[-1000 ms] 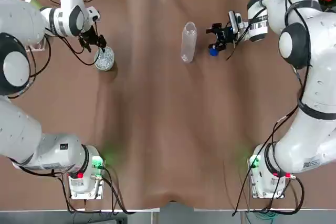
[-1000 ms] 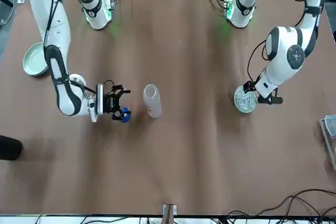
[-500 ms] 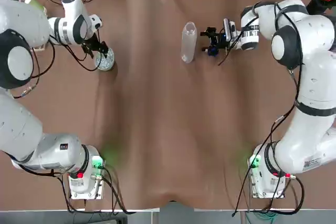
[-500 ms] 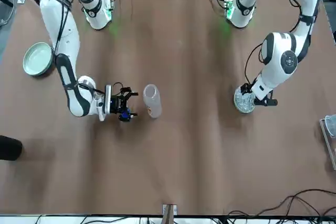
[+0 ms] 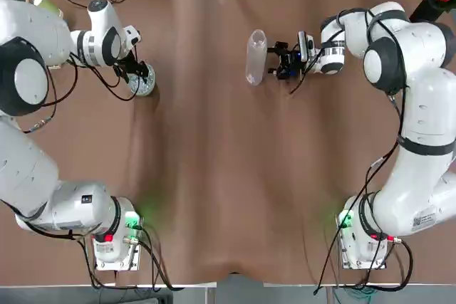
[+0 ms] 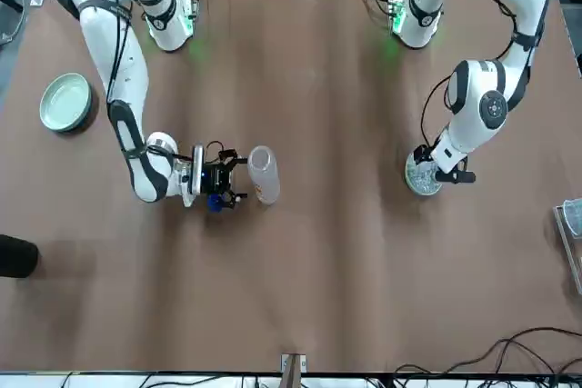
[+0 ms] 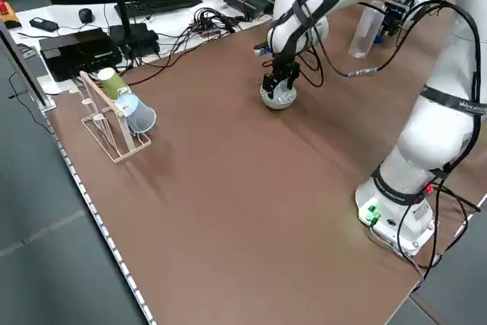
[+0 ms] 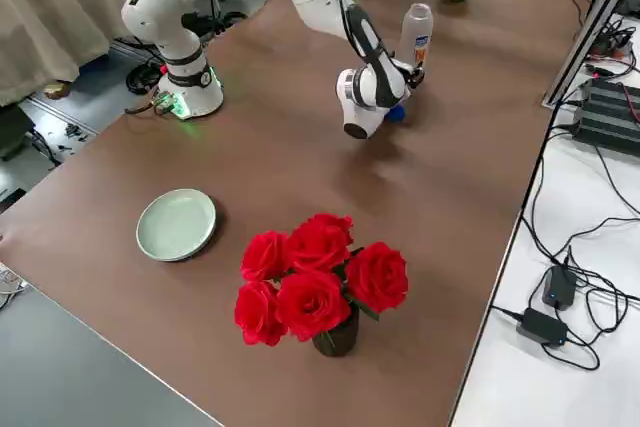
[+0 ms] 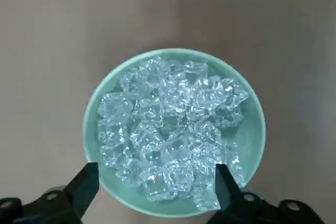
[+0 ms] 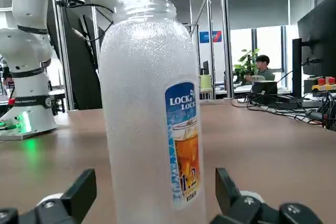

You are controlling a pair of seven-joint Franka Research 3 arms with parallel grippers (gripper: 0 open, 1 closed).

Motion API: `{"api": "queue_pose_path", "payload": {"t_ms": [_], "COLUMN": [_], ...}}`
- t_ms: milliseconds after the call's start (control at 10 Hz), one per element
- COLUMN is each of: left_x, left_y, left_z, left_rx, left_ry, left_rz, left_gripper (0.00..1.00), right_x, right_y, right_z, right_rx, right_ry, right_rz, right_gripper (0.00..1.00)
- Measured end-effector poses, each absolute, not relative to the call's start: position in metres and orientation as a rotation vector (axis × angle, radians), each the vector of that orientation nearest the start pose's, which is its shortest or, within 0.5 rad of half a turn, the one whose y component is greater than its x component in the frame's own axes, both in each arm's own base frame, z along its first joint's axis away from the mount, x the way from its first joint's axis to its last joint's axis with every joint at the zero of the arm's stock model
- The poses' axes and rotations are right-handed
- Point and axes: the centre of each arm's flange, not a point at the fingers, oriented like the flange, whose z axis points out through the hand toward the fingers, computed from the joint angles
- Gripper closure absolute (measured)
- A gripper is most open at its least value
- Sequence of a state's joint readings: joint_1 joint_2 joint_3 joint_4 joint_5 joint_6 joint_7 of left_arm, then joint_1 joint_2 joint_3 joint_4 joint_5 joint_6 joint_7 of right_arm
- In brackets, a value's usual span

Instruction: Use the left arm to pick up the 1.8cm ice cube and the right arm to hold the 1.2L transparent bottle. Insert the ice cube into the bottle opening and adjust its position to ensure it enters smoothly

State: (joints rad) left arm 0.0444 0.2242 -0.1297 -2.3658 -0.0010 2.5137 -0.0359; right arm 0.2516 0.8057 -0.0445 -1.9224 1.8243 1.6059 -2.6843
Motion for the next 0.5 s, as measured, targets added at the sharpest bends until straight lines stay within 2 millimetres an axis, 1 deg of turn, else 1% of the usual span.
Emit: {"api": "queue_pose_path", "payload": {"t_ms": [200, 300, 500], "left_x": [0.499, 0.499, 0.499], "left_y": [-0.044, -0.045, -0.045], "left_z": [0.221, 0.22, 0.218], "left_rx": [-3.162, -3.156, -3.153], "left_ry": [0.077, 0.092, 0.1], "left_rz": [0.136, 0.139, 0.137], "left_gripper": [0.02, 0.02, 0.02], "right_x": [0.536, 0.535, 0.535], "right_y": [0.233, 0.237, 0.239], "right_z": [0.094, 0.093, 0.093], "right_rx": [-1.211, -1.208, -1.206], "right_ry": [-1.118, -1.118, -1.118], "right_rz": [-1.228, -1.226, -1.226], "right_gripper": [0.0, 0.0, 0.0]}}
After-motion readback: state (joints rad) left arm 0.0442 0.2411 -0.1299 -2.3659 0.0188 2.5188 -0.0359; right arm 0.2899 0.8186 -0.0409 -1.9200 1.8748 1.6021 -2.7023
